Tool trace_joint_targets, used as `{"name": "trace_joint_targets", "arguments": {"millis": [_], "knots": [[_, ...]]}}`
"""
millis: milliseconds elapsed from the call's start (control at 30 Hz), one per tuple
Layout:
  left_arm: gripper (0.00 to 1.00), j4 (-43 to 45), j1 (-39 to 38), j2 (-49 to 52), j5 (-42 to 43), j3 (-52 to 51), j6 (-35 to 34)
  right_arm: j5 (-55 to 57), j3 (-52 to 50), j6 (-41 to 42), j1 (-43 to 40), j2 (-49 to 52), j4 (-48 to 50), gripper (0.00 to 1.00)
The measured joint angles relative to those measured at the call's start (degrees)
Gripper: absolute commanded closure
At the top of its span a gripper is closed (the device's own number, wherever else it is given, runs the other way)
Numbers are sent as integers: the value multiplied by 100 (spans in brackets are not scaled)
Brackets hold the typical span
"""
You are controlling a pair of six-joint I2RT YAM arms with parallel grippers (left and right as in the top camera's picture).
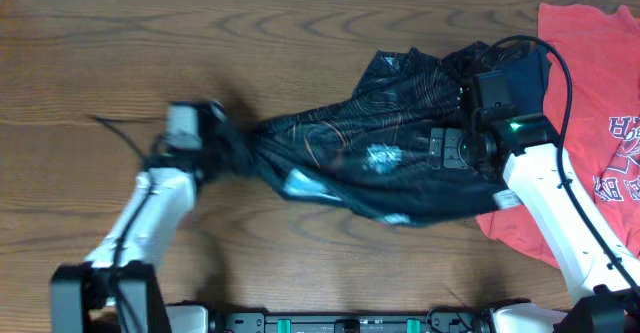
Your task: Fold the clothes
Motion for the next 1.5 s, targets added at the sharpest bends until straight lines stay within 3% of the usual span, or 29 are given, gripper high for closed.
{"name": "trace_joint_targets", "arguments": {"millis": [100, 167, 200, 233, 333, 533, 700, 867, 1067, 1167, 1333, 1500], "knots": [[92, 9, 695, -122, -59, 675, 94, -4, 0, -2, 0, 0, 0, 1], [45, 26, 1062, -170, -109, 957, 157, -7, 0, 0, 0, 0, 0, 1], [14, 7, 1209, -188, -133, 1036, 144, -7, 0, 0, 0, 0, 2, 1], [2, -61, 1318, -201, -144, 1082, 142, -7, 0, 0, 0, 0, 2, 1], [2, -767, 1453, -210, -138, 1115, 138, -7, 0, 0, 0, 0, 2, 1], [2, -3023, 1078, -203, -114, 1067, 140, -9, 2, 0, 0, 0, 46, 1], [2, -3486, 363, -203, -70, 820, 59, -9, 0, -2, 0, 0, 59, 1], [2, -2745, -470, -201, -31, 26, -599, -11, 0, 0, 0, 0, 50, 1], [2, -1161, -1486, -184, -37, -911, -1576, -11, 0, 0, 0, 0, 48, 1], [2, -310, -1961, -85, -63, -1204, -1915, -11, 0, -2, 0, 0, 44, 1], [1, 341, -2498, 120, -385, -1209, -2321, -11, 0, 0, 0, 0, 42, 1], [37, 1008, -2640, 514, -638, -1110, -2588, -11, 0, 0, 0, 0, 46, 1]]}}
